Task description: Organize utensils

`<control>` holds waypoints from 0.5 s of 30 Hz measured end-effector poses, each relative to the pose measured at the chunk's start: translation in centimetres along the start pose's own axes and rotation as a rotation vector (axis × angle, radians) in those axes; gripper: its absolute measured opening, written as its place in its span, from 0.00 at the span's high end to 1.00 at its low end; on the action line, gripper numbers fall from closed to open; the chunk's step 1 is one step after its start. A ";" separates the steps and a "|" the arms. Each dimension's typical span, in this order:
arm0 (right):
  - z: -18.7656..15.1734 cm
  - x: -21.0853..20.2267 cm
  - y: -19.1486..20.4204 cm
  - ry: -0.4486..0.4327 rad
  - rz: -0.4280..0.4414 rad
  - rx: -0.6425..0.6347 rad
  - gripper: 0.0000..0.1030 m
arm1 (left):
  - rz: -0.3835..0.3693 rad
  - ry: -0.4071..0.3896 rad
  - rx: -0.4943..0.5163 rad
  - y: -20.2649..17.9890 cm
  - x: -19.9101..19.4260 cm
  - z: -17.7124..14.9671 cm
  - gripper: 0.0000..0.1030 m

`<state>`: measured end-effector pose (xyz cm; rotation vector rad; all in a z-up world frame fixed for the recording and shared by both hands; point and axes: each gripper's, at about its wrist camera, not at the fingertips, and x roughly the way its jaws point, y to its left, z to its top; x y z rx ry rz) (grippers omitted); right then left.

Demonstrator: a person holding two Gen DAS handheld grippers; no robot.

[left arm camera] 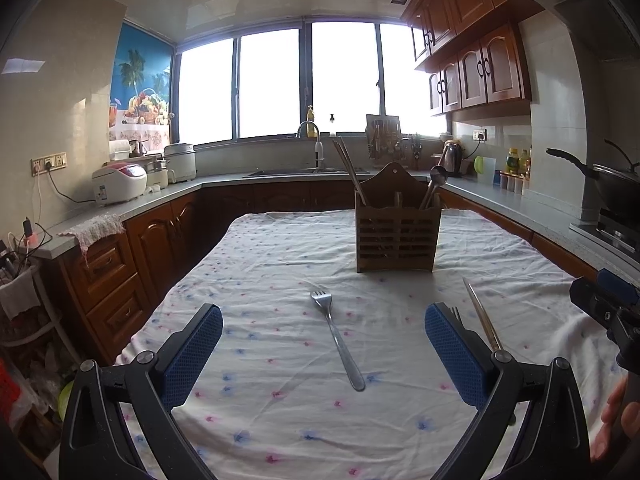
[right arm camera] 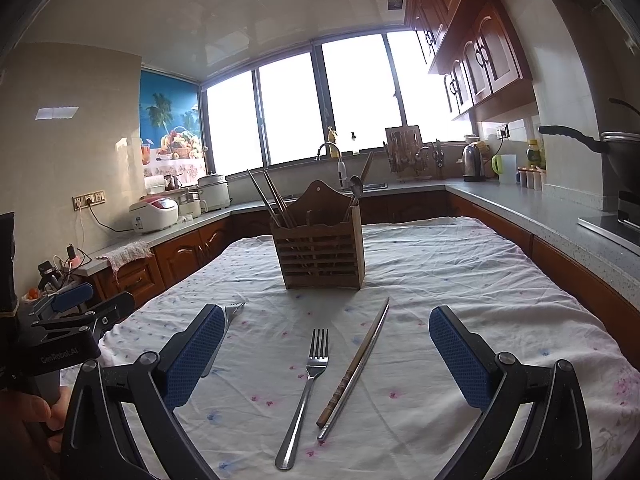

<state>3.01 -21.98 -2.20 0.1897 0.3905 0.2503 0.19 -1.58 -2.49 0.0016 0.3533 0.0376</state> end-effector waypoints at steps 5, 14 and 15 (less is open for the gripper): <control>-0.1 0.2 -0.1 0.004 -0.002 0.002 0.00 | -0.002 0.005 -0.004 -0.1 0.1 0.0 0.01; 0.0 0.7 -0.3 0.018 -0.008 0.010 0.00 | -0.010 0.019 -0.015 -0.2 0.4 0.2 0.01; 0.0 0.7 -0.3 0.018 -0.008 0.010 0.00 | -0.011 0.020 -0.016 -0.2 0.5 0.3 0.01</control>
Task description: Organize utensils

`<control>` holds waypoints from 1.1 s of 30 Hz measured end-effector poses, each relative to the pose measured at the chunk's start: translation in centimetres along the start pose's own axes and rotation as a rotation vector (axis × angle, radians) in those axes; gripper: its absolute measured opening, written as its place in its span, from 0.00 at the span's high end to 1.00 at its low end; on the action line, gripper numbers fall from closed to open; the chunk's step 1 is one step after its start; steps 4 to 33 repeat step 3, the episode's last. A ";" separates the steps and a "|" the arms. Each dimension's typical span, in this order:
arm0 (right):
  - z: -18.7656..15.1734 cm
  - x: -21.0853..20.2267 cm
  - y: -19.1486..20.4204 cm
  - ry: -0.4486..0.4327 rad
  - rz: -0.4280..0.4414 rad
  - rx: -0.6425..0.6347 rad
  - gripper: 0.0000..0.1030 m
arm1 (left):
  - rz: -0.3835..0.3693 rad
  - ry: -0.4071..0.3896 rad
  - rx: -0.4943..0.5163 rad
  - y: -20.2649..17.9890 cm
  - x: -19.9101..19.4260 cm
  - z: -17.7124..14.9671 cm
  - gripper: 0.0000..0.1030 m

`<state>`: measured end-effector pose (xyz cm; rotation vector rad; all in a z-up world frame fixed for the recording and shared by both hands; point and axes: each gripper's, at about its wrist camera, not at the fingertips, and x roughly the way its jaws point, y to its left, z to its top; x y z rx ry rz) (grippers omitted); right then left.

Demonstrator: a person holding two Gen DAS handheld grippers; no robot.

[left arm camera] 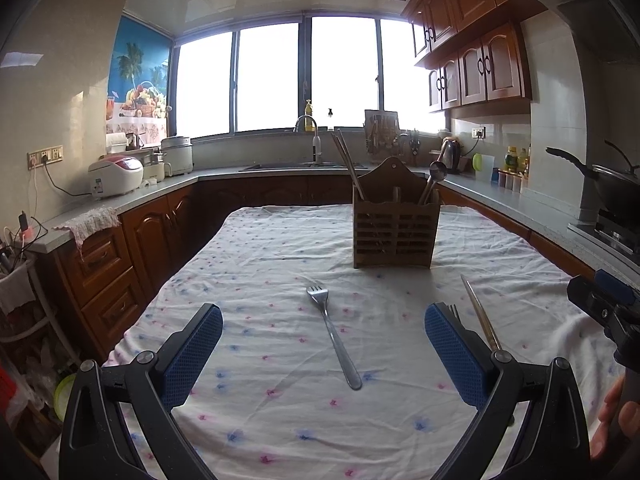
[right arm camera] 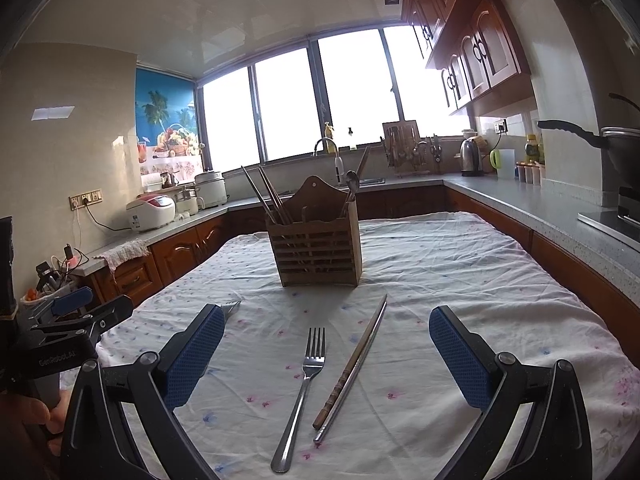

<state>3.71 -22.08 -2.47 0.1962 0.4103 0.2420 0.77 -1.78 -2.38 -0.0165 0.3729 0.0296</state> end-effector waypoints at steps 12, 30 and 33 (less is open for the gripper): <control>0.0 0.2 -0.1 0.005 0.001 0.004 0.00 | -0.005 0.004 -0.001 -0.1 0.1 0.1 0.01; 0.0 0.2 -0.1 0.005 0.001 0.004 0.00 | -0.005 0.004 -0.001 -0.1 0.1 0.1 0.01; 0.0 0.2 -0.1 0.005 0.001 0.004 0.00 | -0.005 0.004 -0.001 -0.1 0.1 0.1 0.01</control>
